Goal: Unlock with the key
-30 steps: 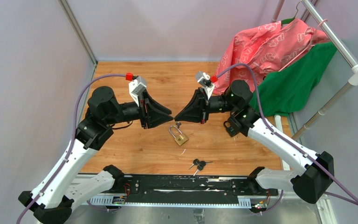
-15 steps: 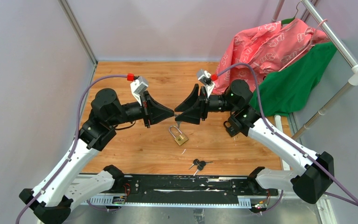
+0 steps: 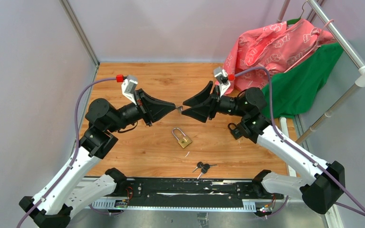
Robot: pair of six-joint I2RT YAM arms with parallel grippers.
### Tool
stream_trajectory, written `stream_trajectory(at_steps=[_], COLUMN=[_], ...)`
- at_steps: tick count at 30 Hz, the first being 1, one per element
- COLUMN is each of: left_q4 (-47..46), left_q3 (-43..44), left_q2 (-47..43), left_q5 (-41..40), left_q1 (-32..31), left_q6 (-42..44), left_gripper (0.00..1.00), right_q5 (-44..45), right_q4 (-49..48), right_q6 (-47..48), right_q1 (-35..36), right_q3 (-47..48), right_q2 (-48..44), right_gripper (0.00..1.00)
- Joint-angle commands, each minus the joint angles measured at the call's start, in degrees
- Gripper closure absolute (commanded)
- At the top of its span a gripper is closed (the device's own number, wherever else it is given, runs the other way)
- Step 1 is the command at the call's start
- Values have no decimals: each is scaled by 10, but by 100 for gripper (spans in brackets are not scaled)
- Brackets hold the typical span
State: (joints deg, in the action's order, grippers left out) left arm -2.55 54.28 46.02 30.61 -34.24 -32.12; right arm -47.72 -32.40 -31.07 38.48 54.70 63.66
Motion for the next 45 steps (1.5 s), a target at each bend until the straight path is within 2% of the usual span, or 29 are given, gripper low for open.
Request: stream_trajectory(at_steps=[1,7,18,32,45], left_q4=[-36,-37,-36,-36,-36], left_q3=[4,-5,-10,-11,-20], left_q2=[-11,-16,-15,-6,-9], left_q5=[-10,-18,-55,-59,-60], left_q1=[-3,-3,-2,-3,-3], left_q6=[-17,-17,-16,-16,-14], left_gripper=[100,100,100,100,100], right_q5=[14,-8,-12,-18,-23], right_q4=[-63,-145,-149,-174,-184], right_q6=[-42,-106,-118,-131,-136], right_q1=[-9,-9,-4,8,13], right_q3=[-9,-5,-2,9,14], right_q2=[0,22,35,61,68], right_gripper=[48,51,57,62,84])
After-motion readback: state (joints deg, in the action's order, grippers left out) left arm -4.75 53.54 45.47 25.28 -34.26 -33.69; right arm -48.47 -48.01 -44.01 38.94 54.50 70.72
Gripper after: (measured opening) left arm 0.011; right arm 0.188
